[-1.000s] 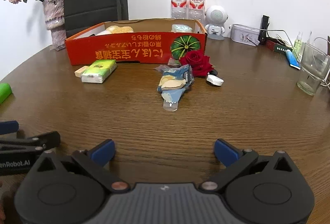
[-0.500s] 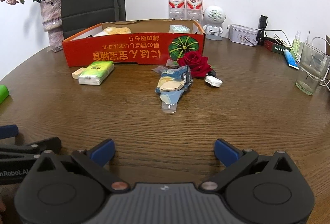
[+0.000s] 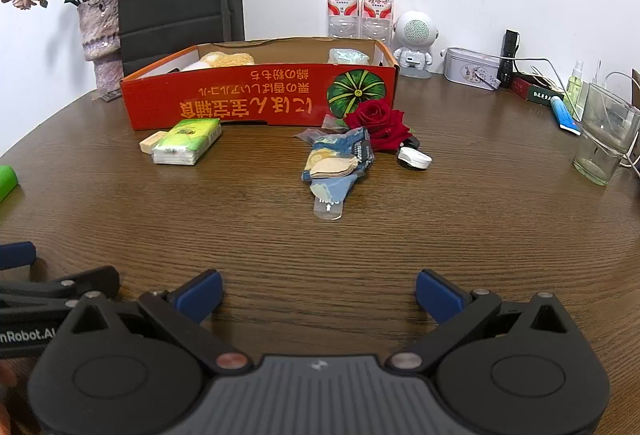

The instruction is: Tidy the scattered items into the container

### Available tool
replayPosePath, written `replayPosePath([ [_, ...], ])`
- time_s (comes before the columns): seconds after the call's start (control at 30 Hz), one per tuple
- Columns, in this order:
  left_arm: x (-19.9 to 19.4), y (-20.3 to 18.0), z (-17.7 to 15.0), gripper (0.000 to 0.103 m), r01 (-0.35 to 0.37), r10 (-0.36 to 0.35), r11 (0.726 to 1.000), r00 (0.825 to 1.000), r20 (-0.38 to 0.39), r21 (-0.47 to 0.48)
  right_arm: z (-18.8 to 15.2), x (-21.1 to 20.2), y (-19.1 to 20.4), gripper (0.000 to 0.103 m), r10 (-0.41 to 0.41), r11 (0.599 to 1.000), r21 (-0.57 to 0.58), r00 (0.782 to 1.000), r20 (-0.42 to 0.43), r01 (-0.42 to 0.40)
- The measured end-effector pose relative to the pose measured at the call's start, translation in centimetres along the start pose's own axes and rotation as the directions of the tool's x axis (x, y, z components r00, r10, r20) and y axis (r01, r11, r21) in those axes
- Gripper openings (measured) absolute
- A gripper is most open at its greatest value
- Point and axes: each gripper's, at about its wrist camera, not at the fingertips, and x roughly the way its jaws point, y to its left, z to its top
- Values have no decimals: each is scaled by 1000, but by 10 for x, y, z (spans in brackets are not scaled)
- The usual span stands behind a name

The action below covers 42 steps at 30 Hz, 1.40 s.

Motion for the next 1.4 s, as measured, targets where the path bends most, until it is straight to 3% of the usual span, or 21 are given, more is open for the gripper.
replayPosePath([
  [1.4,0,-1,-2,103,-10,10,1000,1000,-1,-10,-1,0,0,103,-1,1000,1,1000,0,1],
])
